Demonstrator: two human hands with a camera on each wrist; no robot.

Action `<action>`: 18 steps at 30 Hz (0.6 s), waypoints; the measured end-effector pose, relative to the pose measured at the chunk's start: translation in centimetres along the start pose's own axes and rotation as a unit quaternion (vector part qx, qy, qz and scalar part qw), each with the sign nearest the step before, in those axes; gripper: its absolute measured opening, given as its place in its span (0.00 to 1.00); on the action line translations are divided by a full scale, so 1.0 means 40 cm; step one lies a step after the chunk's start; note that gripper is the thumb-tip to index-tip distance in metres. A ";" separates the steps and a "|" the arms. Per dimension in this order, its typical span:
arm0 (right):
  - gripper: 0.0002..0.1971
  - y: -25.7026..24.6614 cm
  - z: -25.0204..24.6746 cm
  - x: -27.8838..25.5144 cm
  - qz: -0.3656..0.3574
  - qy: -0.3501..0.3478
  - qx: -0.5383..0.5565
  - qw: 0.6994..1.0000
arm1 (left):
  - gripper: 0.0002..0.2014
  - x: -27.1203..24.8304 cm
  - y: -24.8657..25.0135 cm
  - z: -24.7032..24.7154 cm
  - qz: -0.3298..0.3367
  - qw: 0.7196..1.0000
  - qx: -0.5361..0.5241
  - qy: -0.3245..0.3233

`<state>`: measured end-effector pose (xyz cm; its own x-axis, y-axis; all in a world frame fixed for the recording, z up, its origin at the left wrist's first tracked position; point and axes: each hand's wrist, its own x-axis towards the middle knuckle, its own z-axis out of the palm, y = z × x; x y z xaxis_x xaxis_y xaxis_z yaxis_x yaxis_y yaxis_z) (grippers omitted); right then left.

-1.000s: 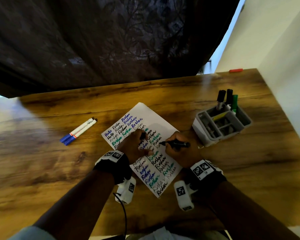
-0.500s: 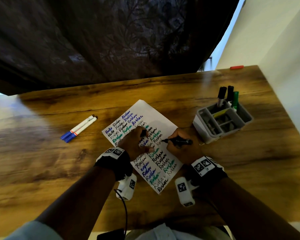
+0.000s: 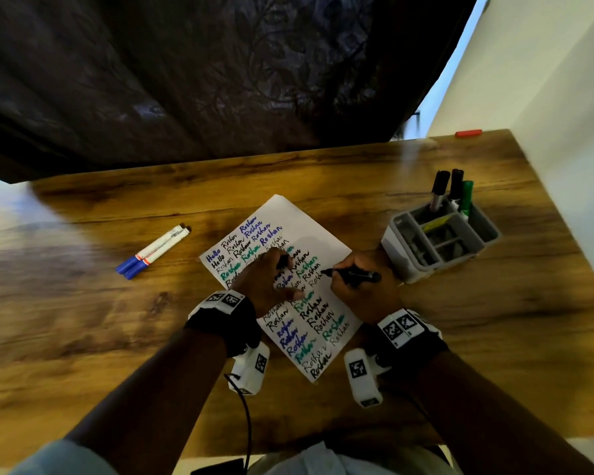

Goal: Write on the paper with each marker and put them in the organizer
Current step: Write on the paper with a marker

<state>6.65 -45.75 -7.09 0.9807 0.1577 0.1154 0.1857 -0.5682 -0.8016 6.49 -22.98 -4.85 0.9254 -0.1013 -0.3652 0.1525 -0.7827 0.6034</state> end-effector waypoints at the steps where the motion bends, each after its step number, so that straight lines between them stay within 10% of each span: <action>1: 0.08 -0.001 0.001 0.000 0.001 -0.005 0.002 1.000 | 0.28 0.000 0.000 0.000 0.001 1.000 0.001 0.000; 18: 0.09 -0.021 -0.007 -0.006 -0.028 0.032 0.014 0.999 | 0.27 -0.005 0.007 -0.001 -0.005 1.000 -0.004 0.002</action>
<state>6.27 -45.52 -6.28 0.9708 0.1358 0.1979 0.2399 -0.5368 -0.8088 6.37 -23.16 -4.58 0.9250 -0.0903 -0.3691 0.1652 -0.7792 0.6047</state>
